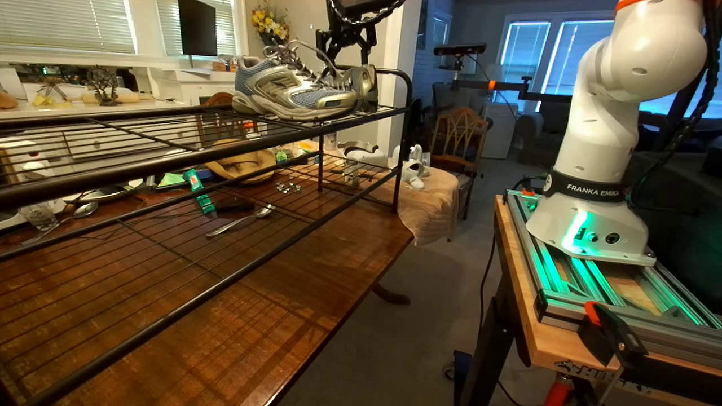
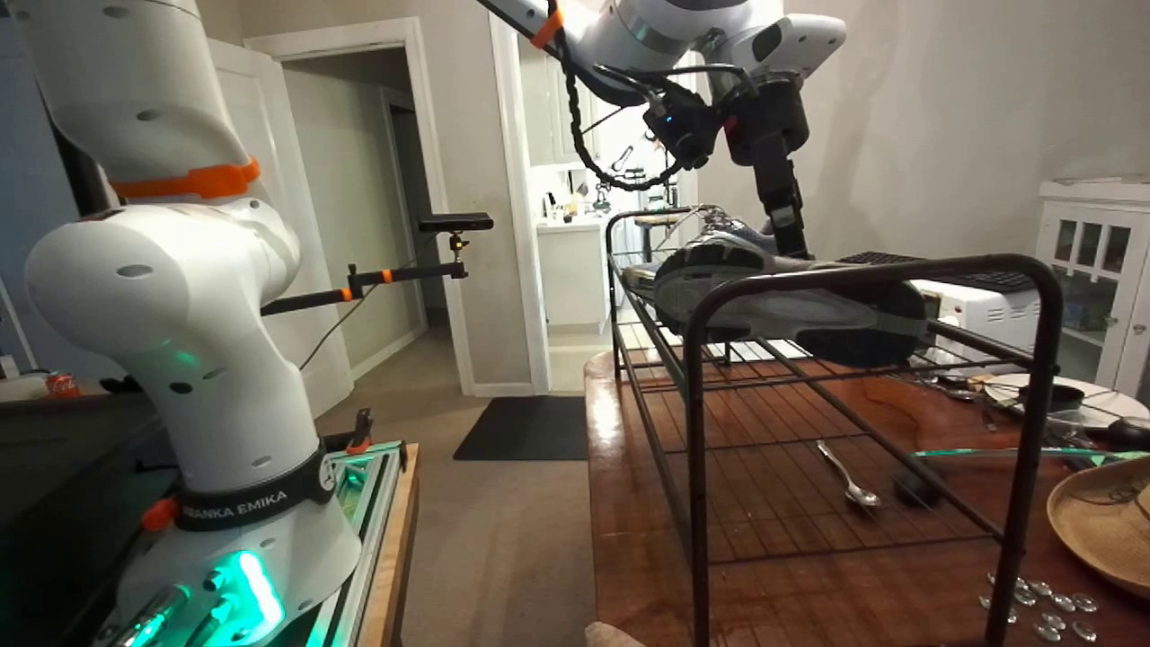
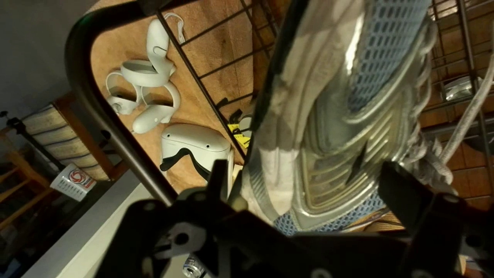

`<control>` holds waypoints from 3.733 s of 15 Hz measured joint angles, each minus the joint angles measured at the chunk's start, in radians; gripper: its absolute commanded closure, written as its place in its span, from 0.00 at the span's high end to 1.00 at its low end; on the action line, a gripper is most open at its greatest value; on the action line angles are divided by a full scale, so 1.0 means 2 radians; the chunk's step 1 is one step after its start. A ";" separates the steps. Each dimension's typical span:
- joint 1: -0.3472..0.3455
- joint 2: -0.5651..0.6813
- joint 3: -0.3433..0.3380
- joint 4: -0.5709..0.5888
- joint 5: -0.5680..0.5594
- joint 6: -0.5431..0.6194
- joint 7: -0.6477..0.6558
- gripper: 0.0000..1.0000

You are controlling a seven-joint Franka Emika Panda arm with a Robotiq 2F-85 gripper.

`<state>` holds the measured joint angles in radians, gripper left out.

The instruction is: Place the right sneaker upright.

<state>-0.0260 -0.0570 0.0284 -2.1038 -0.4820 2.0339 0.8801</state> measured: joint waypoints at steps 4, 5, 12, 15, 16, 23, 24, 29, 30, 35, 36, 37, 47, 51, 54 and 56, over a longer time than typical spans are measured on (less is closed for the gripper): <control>0.000 0.000 0.000 -0.008 0.002 0.002 0.001 1.00; 0.001 0.000 0.000 -0.009 0.002 0.003 0.001 1.00; 0.007 -0.002 0.003 -0.009 0.002 0.000 -0.010 0.43; 0.007 -0.004 0.004 -0.008 0.002 -0.004 -0.025 0.32; 0.007 -0.005 0.004 -0.008 0.002 -0.005 -0.028 0.30; 0.007 -0.022 0.003 -0.024 0.020 0.031 -0.038 0.24; 0.007 -0.027 0.002 -0.031 0.031 0.049 -0.046 0.24; 0.000 -0.055 -0.012 -0.082 0.075 0.188 -0.094 0.24; -0.002 -0.058 -0.016 -0.092 0.086 0.215 -0.109 0.24; -0.005 -0.068 -0.034 -0.121 0.183 0.267 -0.231 0.24; -0.005 -0.068 -0.038 -0.122 0.205 0.267 -0.258 0.24; -0.005 -0.069 -0.042 -0.122 0.224 0.267 -0.283 0.24; -0.020 -0.070 -0.050 -0.123 0.248 0.266 -0.379 0.24; -0.004 -0.075 -0.058 -0.127 0.342 0.266 -0.447 0.24; 0.017 -0.083 -0.066 -0.130 0.427 0.266 -0.501 0.24; 0.028 -0.090 -0.072 -0.131 0.469 0.266 -0.533 0.24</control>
<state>0.0300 -0.2370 -0.1148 -2.3656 0.4570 2.5653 -0.1868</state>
